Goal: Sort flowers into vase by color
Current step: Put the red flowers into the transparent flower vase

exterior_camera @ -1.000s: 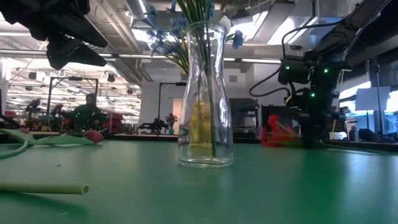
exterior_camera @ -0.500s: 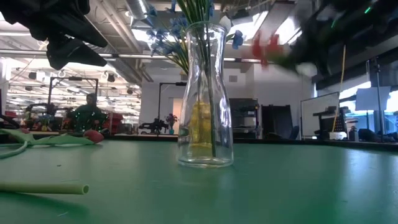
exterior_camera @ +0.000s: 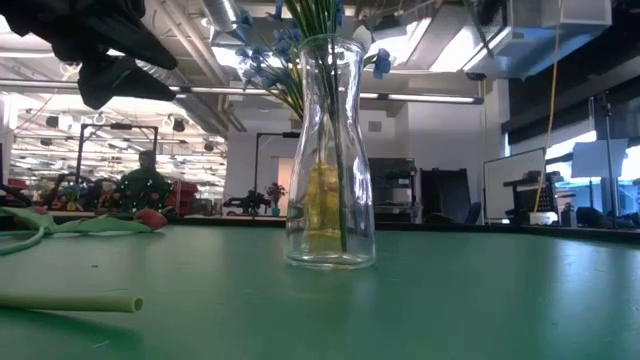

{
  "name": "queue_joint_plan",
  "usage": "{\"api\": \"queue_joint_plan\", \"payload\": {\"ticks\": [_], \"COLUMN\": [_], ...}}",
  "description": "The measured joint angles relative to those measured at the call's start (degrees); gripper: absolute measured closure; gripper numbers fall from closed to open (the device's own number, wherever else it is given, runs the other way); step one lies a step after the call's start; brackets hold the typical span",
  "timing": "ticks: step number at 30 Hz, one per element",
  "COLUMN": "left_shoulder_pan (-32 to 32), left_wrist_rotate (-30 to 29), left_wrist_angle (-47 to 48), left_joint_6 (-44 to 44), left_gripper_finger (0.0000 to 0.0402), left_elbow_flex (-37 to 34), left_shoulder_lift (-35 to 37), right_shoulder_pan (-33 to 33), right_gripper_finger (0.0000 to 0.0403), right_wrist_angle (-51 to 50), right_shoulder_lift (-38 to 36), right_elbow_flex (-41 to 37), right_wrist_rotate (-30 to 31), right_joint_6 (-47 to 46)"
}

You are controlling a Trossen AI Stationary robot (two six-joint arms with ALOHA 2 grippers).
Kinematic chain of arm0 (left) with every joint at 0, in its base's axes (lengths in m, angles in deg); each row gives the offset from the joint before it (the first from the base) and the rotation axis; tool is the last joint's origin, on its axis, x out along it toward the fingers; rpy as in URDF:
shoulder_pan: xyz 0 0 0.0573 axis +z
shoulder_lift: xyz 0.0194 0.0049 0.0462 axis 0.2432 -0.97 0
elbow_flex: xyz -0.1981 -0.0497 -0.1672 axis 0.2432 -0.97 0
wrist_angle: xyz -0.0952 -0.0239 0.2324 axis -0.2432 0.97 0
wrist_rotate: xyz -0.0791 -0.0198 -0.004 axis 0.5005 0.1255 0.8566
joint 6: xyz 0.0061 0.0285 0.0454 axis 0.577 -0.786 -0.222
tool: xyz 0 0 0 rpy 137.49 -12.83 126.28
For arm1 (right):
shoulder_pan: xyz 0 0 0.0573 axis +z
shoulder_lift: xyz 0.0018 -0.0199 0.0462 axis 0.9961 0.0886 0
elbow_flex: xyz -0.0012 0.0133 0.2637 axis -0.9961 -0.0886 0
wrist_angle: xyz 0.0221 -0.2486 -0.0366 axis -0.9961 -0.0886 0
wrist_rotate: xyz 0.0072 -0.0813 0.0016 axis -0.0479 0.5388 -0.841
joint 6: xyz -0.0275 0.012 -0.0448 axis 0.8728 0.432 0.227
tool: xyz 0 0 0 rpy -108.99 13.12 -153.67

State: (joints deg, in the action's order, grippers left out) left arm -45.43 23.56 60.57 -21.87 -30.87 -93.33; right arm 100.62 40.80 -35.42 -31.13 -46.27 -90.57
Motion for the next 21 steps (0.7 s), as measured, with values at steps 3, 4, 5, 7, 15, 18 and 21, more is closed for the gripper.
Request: {"api": "queue_joint_plan", "payload": {"ticks": [3,4,5,7,15,18,21], "left_shoulder_pan": [0.0,0.0,0.0,0.0,0.02,0.5,1.12], "left_wrist_rotate": [0.66,1.25,1.7,2.35,3.14,3.15,3.21], "left_wrist_angle": [-0.83,-1.09,-1.25,-1.29,-1.42,-1.43,-1.42], "left_joint_6": [-0.07,-0.07,-0.04,0.17,0.25,0.28,0.25], "left_gripper_finger": [0.0184,0.0184,0.0184,0.0184,0.0184,0.0184,0.0184], "left_elbow_flex": [0.0,0.0,0.0,0.0,0.0,0.0,0.0], "left_shoulder_lift": [0.02,0.02,0.02,0.02,0.02,0.02,0.02], "right_shoulder_pan": [3.37,4.19,4.81,5.49,5.28,5.27,5.27], "right_gripper_finger": [0.04,0.04,0.04,0.04,0.0401,0.0401,0.0401], "right_wrist_angle": [13.08,16.65,20.21,27.33,45.38,45.27,44.55], "right_shoulder_lift": [8.27,10.88,13.43,17.9,31.76,35.67,38.58], "right_elbow_flex": [0.0,0.0,0.0,0.0,1.86,5.2,8.82], "right_wrist_rotate": [-0.54,-0.61,-0.64,-0.76,-6.11,-8.23,-10.83], "right_joint_6": [4.87,6.52,7.92,9.74,10.47,10.39,10.54]}}
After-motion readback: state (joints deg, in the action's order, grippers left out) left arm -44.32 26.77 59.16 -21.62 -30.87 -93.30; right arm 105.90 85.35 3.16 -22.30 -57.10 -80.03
